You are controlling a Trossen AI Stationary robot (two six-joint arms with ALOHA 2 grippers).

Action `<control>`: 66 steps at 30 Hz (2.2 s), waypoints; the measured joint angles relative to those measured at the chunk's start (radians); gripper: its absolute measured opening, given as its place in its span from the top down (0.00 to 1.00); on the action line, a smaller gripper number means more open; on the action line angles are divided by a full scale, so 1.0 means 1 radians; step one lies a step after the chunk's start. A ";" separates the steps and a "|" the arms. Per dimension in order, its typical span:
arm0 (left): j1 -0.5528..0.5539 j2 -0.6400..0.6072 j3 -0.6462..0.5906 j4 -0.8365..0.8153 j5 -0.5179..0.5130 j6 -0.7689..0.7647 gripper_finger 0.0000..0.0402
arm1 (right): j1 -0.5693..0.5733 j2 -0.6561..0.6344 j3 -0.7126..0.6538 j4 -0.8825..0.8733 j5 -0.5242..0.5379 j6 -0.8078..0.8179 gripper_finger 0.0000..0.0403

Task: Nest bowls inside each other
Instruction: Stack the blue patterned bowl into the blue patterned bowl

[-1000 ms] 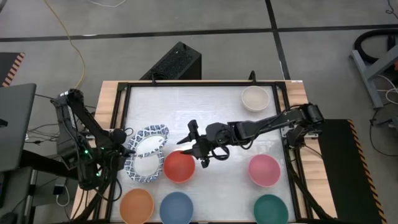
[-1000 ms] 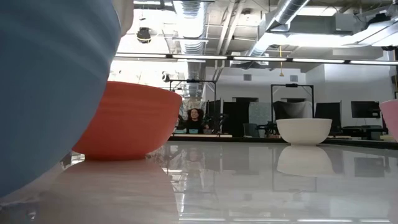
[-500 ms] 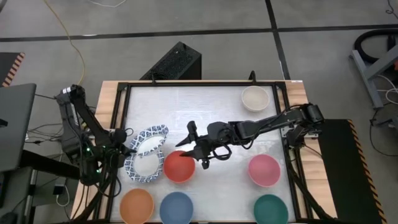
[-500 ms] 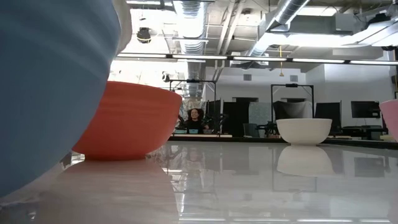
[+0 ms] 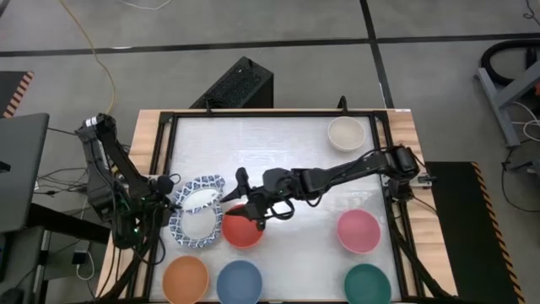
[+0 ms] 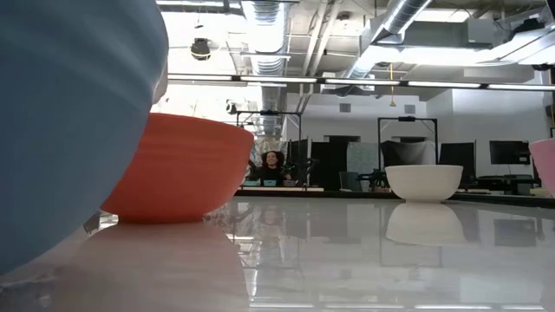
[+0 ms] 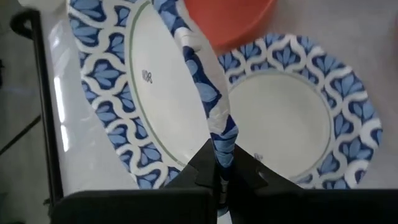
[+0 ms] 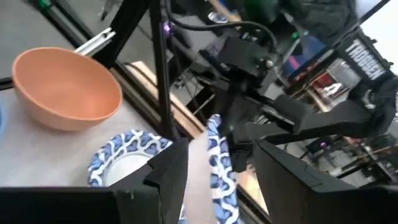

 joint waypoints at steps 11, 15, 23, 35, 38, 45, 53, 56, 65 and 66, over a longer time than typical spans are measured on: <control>0.078 0.000 0.000 -0.015 0.021 0.159 1.00 | -0.053 0.015 0.022 -0.020 -0.105 0.057 0.47; 0.126 0.000 0.000 -0.036 0.048 0.191 1.00 | -0.065 0.053 0.024 0.037 -0.123 0.053 0.47; 0.155 0.001 0.000 -0.051 0.073 0.211 1.00 | -0.086 0.102 0.084 0.031 -0.154 0.057 0.47; 0.156 0.000 0.000 -0.090 0.033 0.255 1.00 | -0.122 0.151 0.086 0.072 -0.177 0.091 0.47; 0.156 0.000 0.000 -0.090 0.034 0.252 1.00 | -0.127 0.163 0.086 0.076 -0.180 0.087 0.47; 0.156 0.000 0.000 -0.088 0.032 0.252 1.00 | -0.127 0.170 0.086 0.079 -0.181 0.083 0.47; 0.156 0.000 0.000 -0.087 0.031 0.233 1.00 | -0.127 0.170 0.086 0.080 -0.181 0.083 0.47; 0.156 0.000 0.000 -0.087 0.031 0.228 1.00 | -0.127 0.170 0.086 0.081 -0.181 0.085 0.47; 0.156 0.000 0.000 -0.087 0.019 0.234 1.00 | -0.127 0.180 0.087 0.082 -0.182 0.112 0.47; 0.156 0.000 0.000 -0.087 0.019 0.234 1.00 | -0.130 0.182 0.087 0.077 -0.182 0.110 0.47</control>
